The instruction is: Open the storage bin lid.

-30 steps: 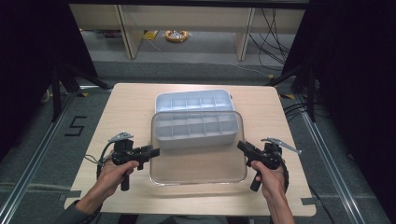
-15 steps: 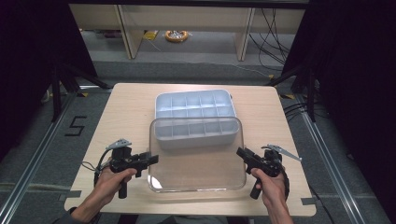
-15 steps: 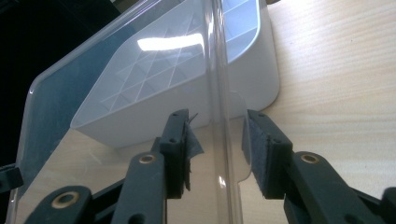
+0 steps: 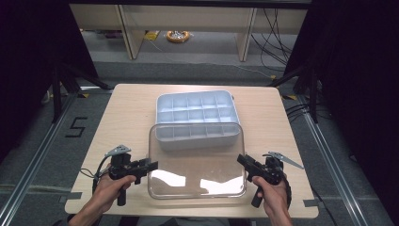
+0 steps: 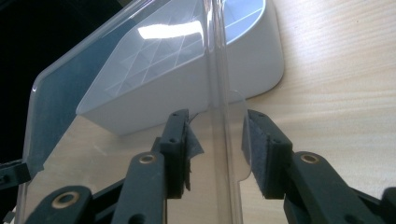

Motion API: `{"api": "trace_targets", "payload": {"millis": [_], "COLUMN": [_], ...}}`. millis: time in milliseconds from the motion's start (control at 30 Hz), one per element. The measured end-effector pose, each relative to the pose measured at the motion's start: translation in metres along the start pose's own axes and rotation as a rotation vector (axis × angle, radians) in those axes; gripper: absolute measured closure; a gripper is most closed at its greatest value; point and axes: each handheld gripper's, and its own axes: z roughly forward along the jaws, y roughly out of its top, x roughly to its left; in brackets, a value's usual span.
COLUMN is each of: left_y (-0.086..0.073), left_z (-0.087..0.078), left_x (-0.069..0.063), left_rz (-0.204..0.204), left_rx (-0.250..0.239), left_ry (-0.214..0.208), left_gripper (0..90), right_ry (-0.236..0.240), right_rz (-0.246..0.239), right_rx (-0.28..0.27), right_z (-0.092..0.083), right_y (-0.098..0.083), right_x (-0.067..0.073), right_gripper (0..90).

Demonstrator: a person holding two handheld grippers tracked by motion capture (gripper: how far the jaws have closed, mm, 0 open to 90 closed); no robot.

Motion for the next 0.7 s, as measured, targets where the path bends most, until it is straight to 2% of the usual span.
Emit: {"api": "trace_targets", "payload": {"millis": [33, 67, 133, 167, 200, 267, 367, 433, 500, 633, 667, 700], "left_y": [-0.002, -0.004, -0.005, -0.006, -0.007, -0.010, -0.013, -0.015, -0.017, -0.019, -0.020, -0.021], "left_z": [0.000, 0.001, 0.001, 0.001, 0.000, 0.001, 0.003, 0.003, 0.004, 0.005, 0.005, 0.007], "left_x": [0.001, 0.001, 0.001, 0.000, -0.001, -0.002, -0.002, -0.002, -0.002, -0.002, -0.002, -0.002], "left_rz": [-0.001, -0.003, 0.000, 0.003, 0.007, 0.008, 0.002, 0.006, 0.004, 0.006, 0.006, 0.006], "left_rx": [0.007, 0.004, 0.014, 0.017, 0.020, 0.025, 0.036, 0.042, 0.050, 0.060, 0.064, 0.063], "left_ry": [0.006, 0.000, -0.001, -0.001, 0.003, 0.002, -0.006, -0.006, -0.009, -0.014, -0.014, -0.009], "left_gripper": [54.1, 54.0, 54.1, 54.0, 54.0, 53.8, 53.7, 53.7, 53.8, 53.7, 53.7, 53.7], "right_ry": [0.001, 0.014, 0.003, 0.003, -0.008, 0.008, -0.022, -0.016, -0.006, -0.018, -0.014, -0.027], "right_rz": [-0.012, -0.006, 0.007, -0.014, 0.000, 0.007, -0.003, -0.009, 0.011, 0.011, 0.053, 0.003], "right_rx": [-0.009, -0.004, 0.006, 0.003, 0.009, 0.003, 0.012, 0.012, 0.018, 0.025, 0.034, 0.026], "right_z": [-0.001, 0.000, -0.002, -0.002, -0.003, -0.004, -0.007, -0.008, -0.009, -0.008, -0.010, -0.009], "right_y": [-0.002, -0.003, -0.004, -0.005, -0.006, -0.008, -0.011, -0.012, -0.015, -0.019, -0.019, -0.019], "right_x": [-0.001, -0.001, 0.000, -0.002, -0.001, -0.003, -0.004, -0.005, -0.005, -0.008, -0.006, -0.009], "right_gripper": [62.5, 62.5, 62.5, 62.5, 62.5, 62.5, 62.5, 62.5, 62.5, 62.5, 62.5, 62.5]}}
